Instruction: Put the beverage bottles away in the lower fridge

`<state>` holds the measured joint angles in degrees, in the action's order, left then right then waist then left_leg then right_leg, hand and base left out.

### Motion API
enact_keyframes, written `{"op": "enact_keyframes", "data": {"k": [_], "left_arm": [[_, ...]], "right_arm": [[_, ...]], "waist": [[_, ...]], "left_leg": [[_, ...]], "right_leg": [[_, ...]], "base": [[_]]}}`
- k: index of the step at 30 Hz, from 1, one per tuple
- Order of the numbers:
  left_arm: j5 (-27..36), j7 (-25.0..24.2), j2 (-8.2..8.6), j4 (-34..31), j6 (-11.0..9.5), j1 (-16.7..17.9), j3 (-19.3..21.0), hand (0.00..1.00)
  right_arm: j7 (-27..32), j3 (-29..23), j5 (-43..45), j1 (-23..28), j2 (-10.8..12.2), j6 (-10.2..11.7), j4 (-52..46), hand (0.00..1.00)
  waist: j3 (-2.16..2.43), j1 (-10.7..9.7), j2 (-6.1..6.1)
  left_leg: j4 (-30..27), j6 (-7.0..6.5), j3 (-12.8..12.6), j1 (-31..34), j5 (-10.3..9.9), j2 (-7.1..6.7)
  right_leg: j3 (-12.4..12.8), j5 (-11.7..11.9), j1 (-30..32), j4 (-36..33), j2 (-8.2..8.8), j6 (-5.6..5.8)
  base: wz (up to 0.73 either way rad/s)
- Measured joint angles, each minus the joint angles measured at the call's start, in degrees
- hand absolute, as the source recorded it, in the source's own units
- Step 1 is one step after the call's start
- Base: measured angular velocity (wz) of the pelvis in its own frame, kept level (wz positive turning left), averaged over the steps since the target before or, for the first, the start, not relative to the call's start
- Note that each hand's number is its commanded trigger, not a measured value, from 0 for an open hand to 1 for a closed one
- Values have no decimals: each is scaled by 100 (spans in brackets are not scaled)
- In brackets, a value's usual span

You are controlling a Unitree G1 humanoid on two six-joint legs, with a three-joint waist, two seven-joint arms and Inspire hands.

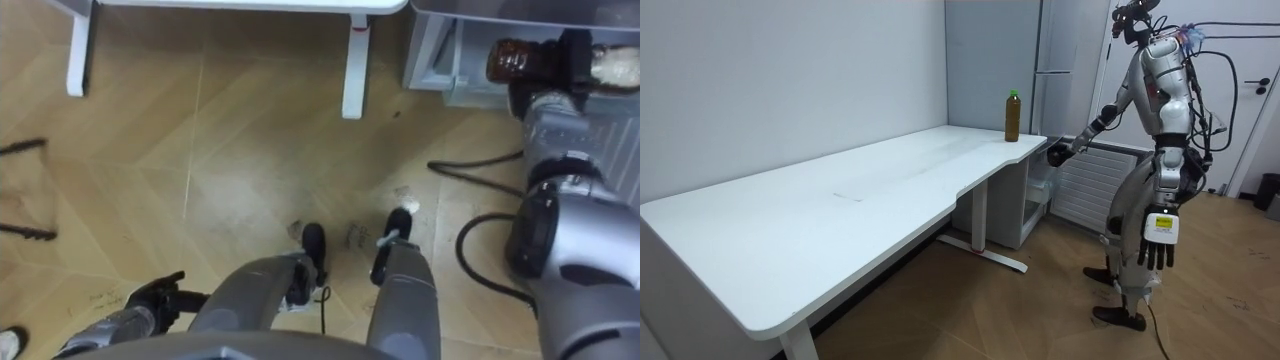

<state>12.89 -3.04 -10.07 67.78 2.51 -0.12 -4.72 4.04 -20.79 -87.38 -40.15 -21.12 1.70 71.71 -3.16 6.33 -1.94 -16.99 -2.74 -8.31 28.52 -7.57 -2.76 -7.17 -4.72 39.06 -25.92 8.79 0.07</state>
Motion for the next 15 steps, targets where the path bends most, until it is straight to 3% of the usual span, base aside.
{"op": "enact_keyframes", "data": {"k": [2,3,4,15], "left_arm": [[5,0,0,0,-2,-4,0,0],[5,0,0,0,-2,-9,-1,0],[8,1,0,0,-4,-9,-2,0],[72,-5,0,15,-8,-7,-69,0]], "right_arm": [[113,2,20,-29,-4,20,-2,100],[165,7,20,-47,-4,19,-3,16],[190,24,19,-58,-5,20,-6,0],[499,73,41,-229,-19,116,-89,0]], "waist": [[0,18,0],[1,25,-2],[1,28,-2],[11,63,-16]], "left_leg": [[-18,-3,-15,10,-1,-4],[-18,-3,-18,16,-2,-5],[-19,-3,-19,23,-2,-6],[-65,-4,-93,89,-1,-8]], "right_leg": [[14,8,3,2,2,11],[16,10,9,1,3,14],[17,10,16,-3,4,14],[100,25,125,-104,2,1]], "base": [[0],[0],[0],[-1]]}}
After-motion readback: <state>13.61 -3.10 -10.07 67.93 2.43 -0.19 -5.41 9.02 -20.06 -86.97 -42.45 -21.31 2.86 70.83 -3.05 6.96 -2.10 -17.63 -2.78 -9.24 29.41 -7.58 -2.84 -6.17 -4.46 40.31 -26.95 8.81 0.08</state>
